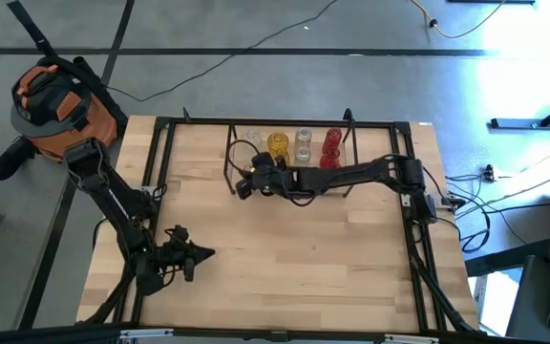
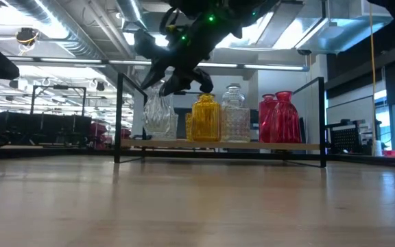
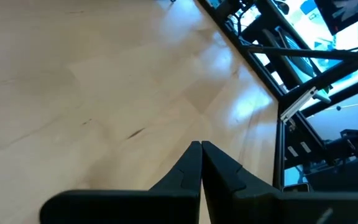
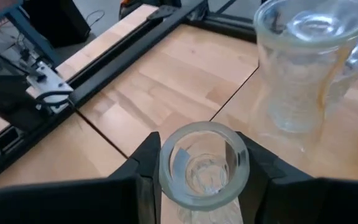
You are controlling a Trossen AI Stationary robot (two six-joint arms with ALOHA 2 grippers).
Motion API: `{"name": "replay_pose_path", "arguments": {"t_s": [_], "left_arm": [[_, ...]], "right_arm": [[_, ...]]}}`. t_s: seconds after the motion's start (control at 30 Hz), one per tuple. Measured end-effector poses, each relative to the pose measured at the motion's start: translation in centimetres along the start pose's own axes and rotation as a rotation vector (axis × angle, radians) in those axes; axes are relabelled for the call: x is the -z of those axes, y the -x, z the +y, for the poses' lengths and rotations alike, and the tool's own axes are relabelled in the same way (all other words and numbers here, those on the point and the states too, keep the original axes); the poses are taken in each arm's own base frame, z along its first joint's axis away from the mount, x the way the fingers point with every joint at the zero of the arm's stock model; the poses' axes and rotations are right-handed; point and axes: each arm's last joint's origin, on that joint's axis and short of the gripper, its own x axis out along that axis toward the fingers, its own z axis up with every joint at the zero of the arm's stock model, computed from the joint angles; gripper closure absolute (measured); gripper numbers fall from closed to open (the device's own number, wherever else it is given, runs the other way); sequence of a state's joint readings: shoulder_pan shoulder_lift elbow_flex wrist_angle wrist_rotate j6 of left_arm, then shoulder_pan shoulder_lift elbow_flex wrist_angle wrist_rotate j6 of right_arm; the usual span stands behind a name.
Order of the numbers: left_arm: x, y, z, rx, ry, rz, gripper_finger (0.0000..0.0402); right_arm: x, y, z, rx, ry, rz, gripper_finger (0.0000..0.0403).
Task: Sort vases onto shelf
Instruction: Put the transparent vase on the shelf aligned with the other transparent vases, then return to Home Position
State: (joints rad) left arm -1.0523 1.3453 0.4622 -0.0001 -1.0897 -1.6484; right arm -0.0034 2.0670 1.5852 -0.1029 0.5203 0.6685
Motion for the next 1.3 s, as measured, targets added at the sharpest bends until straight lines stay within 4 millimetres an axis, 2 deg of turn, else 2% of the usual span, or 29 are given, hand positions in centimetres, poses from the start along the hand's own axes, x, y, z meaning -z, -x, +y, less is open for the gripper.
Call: {"name": "replay_pose_path", "arguments": {"t_s": [0.2,0.37,0.47,0.8,0.97,1.13,1.3], "left_arm": [[0.0,0.0,0.0,0.000,-0.004,0.001,0.0401],[0.0,0.0,0.0,0.000,-0.005,0.002,0.0401],[0.0,0.0,0.0,0.000,-0.005,0.002,0.0401],[0.0,0.0,0.0,-0.001,-0.005,0.003,0.0401],[0.0,0.0,0.0,-0.001,-0.006,0.003,0.0401],[0.0,0.0,0.0,-0.001,-0.010,0.003,0.0401],[0.0,0.0,0.1,-0.005,-0.019,-0.001,0.0401]], "right_arm": [[-0.2,-0.5,-0.5,-0.044,-0.006,0.046,0.0287],[0.1,-0.6,-0.7,-0.007,-0.028,0.050,0.0213],[0.1,-0.6,-0.7,0.008,-0.025,0.043,0.0196],[-0.1,-0.6,-0.6,-0.005,-0.035,0.026,0.0230],[-0.4,-0.3,-0.5,-0.003,-0.043,0.004,0.0233],[-2.3,0.4,0.4,-0.025,0.002,-0.038,0.0233],[-6.0,2.0,2.1,-0.032,0.089,-0.089,0.0233]]}}
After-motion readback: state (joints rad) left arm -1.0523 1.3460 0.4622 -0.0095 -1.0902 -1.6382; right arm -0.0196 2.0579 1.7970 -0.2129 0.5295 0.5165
